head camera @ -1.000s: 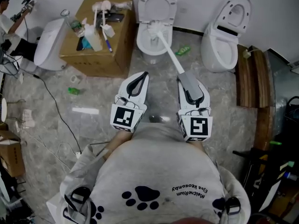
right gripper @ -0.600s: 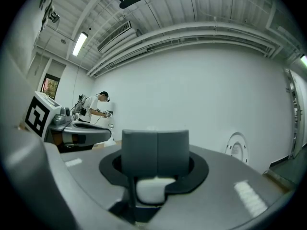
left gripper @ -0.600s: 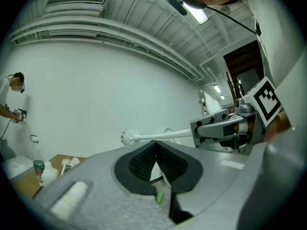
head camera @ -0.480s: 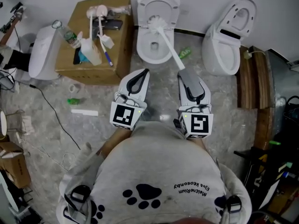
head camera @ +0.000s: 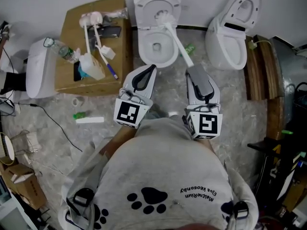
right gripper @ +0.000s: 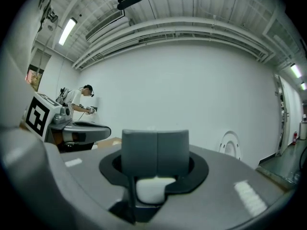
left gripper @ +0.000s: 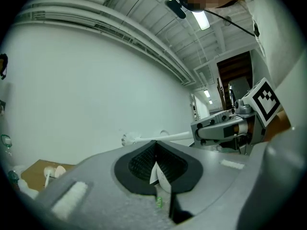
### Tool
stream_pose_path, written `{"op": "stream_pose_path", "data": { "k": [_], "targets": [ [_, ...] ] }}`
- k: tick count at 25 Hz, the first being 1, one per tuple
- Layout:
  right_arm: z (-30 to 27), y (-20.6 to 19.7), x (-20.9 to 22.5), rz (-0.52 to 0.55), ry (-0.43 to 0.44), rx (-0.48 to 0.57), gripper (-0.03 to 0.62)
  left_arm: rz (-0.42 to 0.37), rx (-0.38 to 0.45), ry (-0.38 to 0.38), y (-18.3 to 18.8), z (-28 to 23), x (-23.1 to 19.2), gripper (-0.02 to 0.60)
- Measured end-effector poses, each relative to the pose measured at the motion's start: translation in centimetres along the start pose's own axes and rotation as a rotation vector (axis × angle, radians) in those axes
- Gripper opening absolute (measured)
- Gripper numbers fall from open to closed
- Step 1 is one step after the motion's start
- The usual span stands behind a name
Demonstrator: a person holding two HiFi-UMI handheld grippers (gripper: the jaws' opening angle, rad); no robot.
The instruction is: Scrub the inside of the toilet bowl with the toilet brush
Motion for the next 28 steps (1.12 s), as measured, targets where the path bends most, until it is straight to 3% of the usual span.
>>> {"op": "stream_pose_path", "data": {
  "k": [10, 21, 28],
  "targets": [
    [-2.1, 0.6, -1.2, 0.028, -0.032, -0.027, 0.155, 0.029, 0.009, -0.012, -1.5, -0.4, -2.9, -0.002],
    [-6.7, 1.0, -1.5, 0.063, 0.024, -0.021, 0.155, 0.071, 0.016, 0.086, -3.3, -0.6, -7.0, -0.002],
    [-10.7, 0.5, 0.1, 0.059, 0.064, -0.032, 0.155, 0.072, 0.003, 0.108, -3.8, -3.7, -8.7, -0.002]
  ]
}}
Point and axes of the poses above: the fingertips, and each gripper's own axes: z backward along the fingers, x to its right, y out of its top, the point moved 7 cm from there along z, backward along the fingers, and after that the axes turned 3 degrees about -z, right-handed, at the moved point
